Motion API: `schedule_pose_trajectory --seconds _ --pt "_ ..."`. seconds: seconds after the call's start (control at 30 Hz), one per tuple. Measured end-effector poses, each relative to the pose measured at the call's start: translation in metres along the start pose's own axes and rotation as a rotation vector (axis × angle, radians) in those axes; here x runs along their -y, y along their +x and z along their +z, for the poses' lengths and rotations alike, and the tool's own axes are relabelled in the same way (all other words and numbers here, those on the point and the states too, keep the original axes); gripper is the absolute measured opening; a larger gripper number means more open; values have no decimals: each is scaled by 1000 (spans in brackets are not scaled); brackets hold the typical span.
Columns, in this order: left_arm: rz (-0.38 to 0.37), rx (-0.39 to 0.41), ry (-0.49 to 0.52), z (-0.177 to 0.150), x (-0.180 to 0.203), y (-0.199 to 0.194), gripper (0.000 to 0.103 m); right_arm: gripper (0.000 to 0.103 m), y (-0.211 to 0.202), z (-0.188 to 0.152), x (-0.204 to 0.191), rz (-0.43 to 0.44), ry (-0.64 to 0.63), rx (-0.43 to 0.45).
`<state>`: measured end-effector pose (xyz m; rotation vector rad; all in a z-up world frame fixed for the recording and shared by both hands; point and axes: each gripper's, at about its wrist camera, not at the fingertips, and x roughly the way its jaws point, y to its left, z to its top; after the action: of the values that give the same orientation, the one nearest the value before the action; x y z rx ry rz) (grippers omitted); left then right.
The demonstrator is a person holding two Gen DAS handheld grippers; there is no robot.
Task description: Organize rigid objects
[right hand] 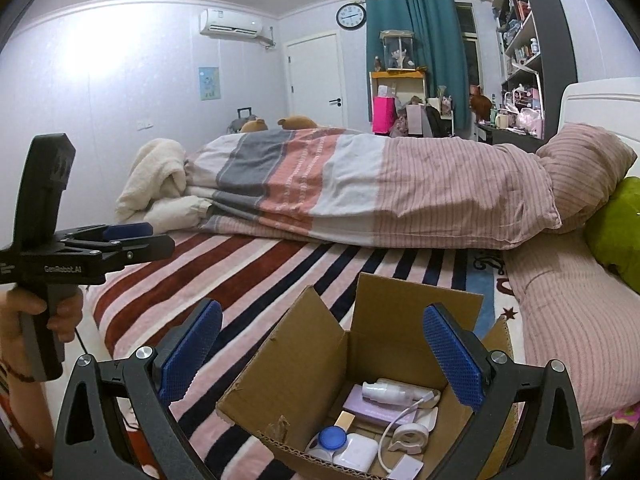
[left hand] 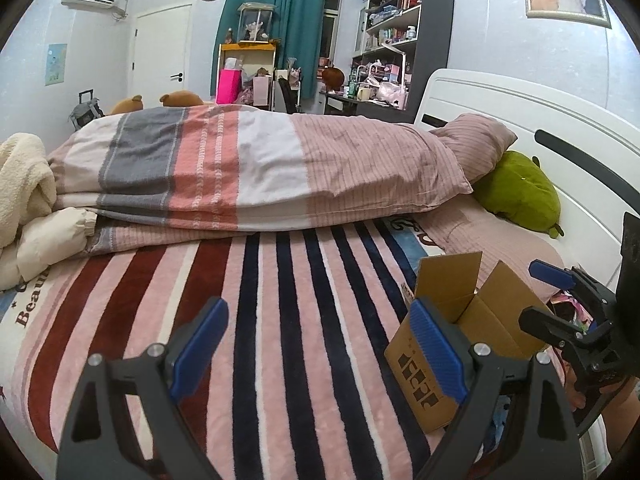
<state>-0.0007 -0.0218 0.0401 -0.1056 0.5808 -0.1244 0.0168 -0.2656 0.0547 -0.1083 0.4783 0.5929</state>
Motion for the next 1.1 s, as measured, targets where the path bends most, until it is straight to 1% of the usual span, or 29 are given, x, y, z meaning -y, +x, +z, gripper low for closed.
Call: schedule_pose_trajectory --seconds 0.57,0.8,1.1 --pt "47 7 8 -1 -2 1 90 101 1 -1 -1 0 -1 -2" --pt "63 8 11 -2 -3 1 90 101 4 -5 2 14 -6 -10" --pt "68 11 9 -3 -4 1 90 101 5 -9 7 21 2 -17"
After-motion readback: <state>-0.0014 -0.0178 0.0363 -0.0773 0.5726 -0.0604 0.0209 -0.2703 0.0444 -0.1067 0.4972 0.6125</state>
